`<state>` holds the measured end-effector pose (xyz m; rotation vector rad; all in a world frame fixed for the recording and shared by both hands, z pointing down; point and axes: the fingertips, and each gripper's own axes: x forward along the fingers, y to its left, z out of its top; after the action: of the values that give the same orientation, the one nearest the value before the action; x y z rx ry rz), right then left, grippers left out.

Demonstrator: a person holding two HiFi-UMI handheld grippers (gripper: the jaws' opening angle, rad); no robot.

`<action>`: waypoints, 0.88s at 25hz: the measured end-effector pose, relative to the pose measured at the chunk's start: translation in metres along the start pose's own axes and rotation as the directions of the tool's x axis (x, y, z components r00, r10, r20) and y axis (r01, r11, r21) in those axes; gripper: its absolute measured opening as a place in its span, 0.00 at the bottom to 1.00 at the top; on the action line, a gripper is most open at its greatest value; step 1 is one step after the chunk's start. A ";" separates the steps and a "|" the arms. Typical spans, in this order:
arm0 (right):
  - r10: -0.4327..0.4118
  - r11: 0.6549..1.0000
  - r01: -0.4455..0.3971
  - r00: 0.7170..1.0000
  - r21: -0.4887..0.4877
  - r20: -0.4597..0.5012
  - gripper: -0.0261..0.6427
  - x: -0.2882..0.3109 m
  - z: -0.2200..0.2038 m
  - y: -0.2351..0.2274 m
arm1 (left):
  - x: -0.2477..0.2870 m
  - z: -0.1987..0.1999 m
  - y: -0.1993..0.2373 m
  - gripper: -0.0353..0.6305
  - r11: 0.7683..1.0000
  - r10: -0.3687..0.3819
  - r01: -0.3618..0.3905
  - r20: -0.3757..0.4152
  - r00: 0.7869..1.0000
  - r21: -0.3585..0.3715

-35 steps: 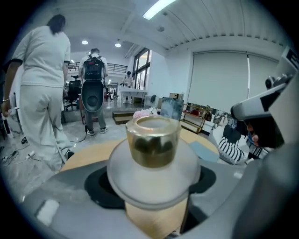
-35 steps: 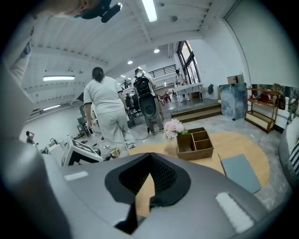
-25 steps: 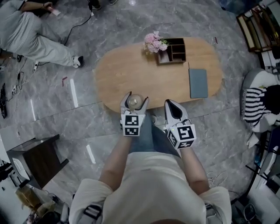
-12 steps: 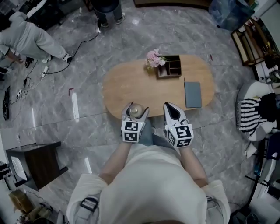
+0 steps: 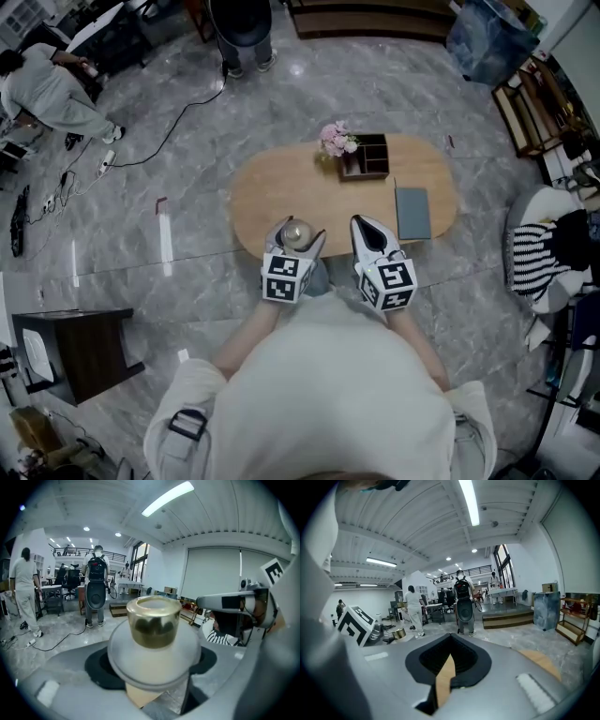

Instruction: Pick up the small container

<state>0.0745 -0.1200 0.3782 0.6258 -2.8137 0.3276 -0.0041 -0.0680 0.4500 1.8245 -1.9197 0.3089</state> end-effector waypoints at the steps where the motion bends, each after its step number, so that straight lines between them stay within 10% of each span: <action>1: 0.002 1.000 -0.002 1.000 -0.002 0.006 0.04 -0.001 0.002 0.001 | -0.004 0.002 -0.001 0.56 1.000 -0.002 0.002 0.002 1.000 0.004; 22: -0.010 1.000 0.010 1.000 -0.027 0.017 0.04 -0.010 0.000 0.011 | -0.031 0.006 -0.001 0.56 1.000 -0.013 0.013 0.035 0.999 0.006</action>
<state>0.0787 -0.1059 0.3736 0.6392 -2.8253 0.2826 -0.0043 -0.0435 0.4302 1.8566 -1.9314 0.2804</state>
